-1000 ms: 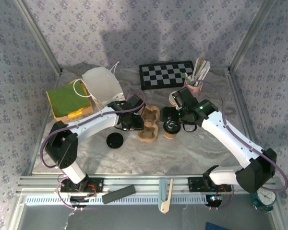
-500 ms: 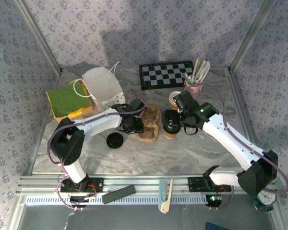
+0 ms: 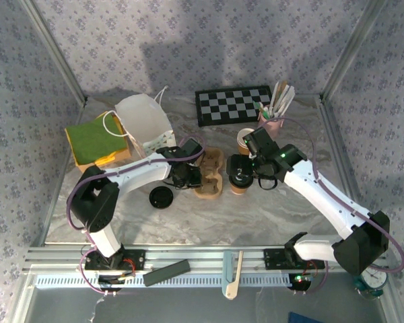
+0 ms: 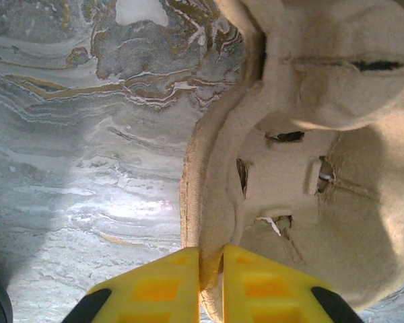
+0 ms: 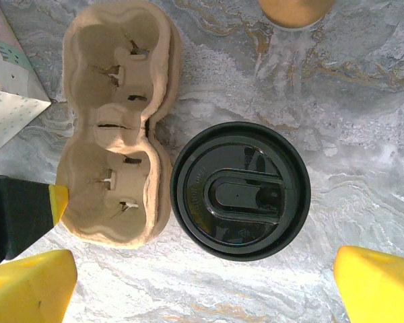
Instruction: Pack the takeout coffee
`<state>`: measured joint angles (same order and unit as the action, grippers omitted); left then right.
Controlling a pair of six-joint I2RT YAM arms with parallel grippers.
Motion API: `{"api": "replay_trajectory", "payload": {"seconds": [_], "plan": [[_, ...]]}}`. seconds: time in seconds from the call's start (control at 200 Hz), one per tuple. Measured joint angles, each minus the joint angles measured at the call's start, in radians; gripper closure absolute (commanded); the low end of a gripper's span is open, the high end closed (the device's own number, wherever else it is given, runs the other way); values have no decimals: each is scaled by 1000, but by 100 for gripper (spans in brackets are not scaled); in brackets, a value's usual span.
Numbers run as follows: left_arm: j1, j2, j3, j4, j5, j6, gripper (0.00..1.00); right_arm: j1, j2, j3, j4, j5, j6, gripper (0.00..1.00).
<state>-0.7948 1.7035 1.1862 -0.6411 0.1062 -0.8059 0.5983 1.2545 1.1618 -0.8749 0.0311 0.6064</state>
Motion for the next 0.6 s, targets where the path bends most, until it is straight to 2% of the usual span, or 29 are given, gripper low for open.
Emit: {"api": "replay_trajectory", "payload": {"seconds": [0.6], "plan": [[0,-77,0,0,0,-8,90,3,0,-2,19,-6,24,0]]}}
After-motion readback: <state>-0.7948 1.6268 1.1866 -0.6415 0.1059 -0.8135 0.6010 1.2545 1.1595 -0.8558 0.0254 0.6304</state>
